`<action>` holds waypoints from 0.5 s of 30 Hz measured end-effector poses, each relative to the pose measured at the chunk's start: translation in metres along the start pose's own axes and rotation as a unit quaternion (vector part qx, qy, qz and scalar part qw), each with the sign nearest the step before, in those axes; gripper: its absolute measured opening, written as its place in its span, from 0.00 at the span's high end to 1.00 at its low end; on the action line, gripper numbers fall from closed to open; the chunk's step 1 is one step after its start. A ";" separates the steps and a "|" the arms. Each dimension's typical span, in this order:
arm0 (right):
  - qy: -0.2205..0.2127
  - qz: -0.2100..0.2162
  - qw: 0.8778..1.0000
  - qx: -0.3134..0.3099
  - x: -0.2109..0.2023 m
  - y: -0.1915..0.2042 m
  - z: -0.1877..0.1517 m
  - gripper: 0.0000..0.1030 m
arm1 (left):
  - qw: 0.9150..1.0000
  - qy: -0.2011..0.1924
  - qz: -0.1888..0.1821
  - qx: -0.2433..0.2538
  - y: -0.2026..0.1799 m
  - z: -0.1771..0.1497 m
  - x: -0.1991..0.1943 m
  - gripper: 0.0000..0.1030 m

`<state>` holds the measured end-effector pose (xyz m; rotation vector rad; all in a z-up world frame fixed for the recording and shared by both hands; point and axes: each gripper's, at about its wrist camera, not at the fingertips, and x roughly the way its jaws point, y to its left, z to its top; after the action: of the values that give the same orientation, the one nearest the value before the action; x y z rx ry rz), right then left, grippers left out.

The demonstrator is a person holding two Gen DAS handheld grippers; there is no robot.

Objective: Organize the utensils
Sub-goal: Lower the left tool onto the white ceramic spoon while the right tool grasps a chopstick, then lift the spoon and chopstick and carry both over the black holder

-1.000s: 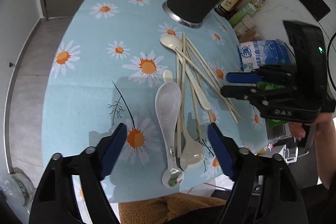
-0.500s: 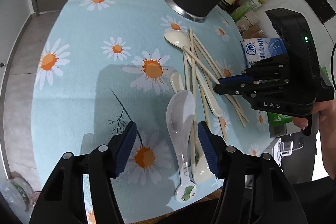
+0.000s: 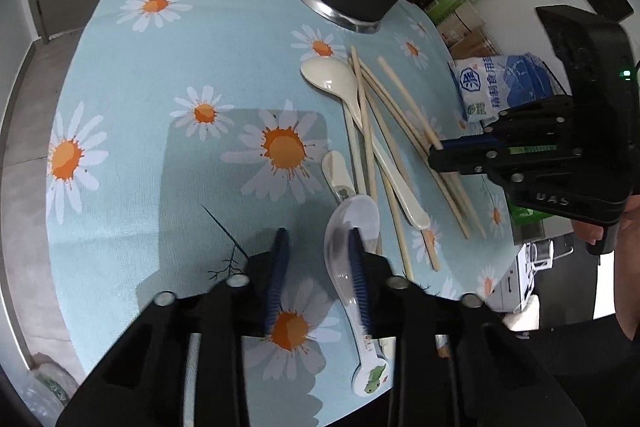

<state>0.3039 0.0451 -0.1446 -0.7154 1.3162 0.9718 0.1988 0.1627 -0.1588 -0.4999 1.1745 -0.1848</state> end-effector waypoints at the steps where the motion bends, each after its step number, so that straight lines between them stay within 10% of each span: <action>1: -0.003 0.000 1.000 0.003 -0.004 0.001 -0.002 0.95 | 1.000 0.003 -0.002 0.005 -0.002 0.000 0.001 0.81; 15: -0.068 0.029 0.995 0.062 -0.024 -0.001 -0.030 0.95 | 0.999 0.002 0.016 0.050 -0.011 0.003 0.000 0.96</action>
<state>0.2918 0.0144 -0.1254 -0.5106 1.2707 0.9588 0.2027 0.1539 -0.1524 -0.3931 1.1696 -0.2168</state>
